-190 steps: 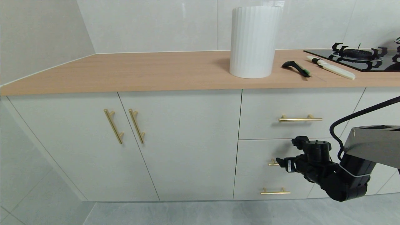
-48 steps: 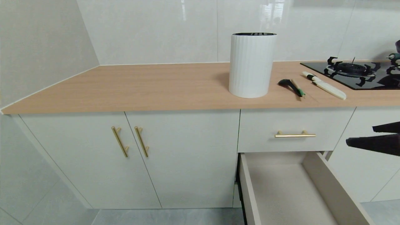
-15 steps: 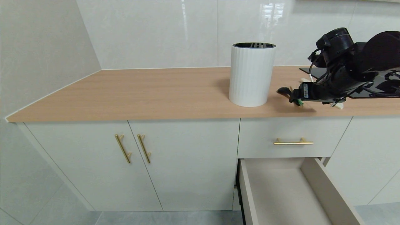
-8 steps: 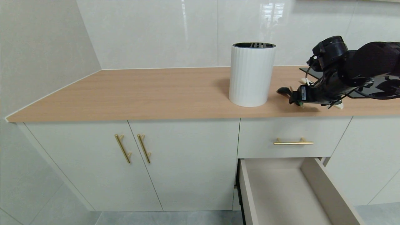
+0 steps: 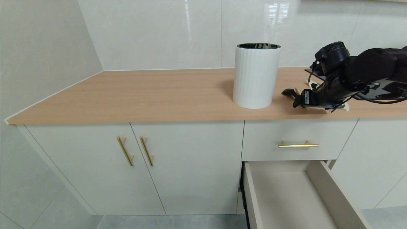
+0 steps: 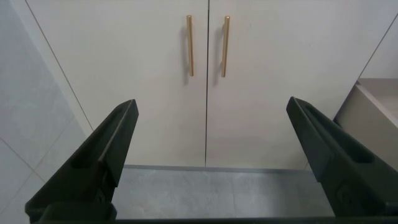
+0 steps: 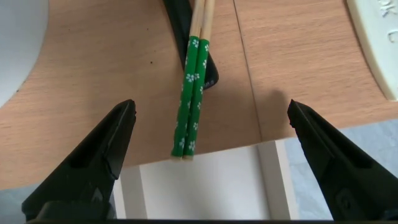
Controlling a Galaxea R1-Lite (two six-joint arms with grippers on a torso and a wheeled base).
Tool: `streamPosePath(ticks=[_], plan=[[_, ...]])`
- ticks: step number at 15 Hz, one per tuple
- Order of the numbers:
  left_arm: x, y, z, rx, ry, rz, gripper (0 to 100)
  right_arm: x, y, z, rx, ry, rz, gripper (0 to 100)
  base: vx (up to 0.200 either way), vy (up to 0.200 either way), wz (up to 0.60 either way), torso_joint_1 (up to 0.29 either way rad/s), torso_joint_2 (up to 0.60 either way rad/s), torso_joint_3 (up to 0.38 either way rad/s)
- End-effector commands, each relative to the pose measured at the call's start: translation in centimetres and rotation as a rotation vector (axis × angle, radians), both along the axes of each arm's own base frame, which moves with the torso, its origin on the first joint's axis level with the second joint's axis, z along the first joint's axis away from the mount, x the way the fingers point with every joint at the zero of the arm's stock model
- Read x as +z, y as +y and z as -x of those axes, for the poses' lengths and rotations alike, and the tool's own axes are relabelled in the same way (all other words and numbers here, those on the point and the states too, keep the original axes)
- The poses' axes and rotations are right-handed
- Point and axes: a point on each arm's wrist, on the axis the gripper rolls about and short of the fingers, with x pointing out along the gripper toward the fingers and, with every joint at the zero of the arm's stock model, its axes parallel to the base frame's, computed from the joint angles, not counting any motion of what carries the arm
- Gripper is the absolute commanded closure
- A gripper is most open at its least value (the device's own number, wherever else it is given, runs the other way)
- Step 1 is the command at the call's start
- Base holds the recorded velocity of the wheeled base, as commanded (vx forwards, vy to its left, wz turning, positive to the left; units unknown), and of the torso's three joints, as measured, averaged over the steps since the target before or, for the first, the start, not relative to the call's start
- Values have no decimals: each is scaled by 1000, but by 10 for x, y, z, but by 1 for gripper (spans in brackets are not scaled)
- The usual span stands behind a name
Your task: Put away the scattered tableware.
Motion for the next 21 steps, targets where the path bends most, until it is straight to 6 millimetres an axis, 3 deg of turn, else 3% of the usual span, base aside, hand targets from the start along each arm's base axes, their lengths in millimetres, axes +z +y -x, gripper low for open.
streamPosePath(ticks=[1,2,11,14,18,21], plan=[[0,0,0,0,1,1,0,-1,0,-1,0,2,0,0,0,0,0,0,0,0],[0,0,0,0,1,1,0,-1,0,-1,0,4,1,100,0,0,0,0,0,0],[0,0,0,0,1,1,0,4,-10,1,-23,-10,-3,100,0,0,0,0,0,0],[0,0,0,0,1,1,0,27,-17,16,-37,-66,-18,100,0,0,0,0,0,0],[0,0,0,0,1,1,0,80,-30,102,-2,-166,-94,100,0,0,0,0,0,0],[0,0,0,0,1,0,0,88,-42,188,115,-178,-181,100,0,0,0,0,0,0]])
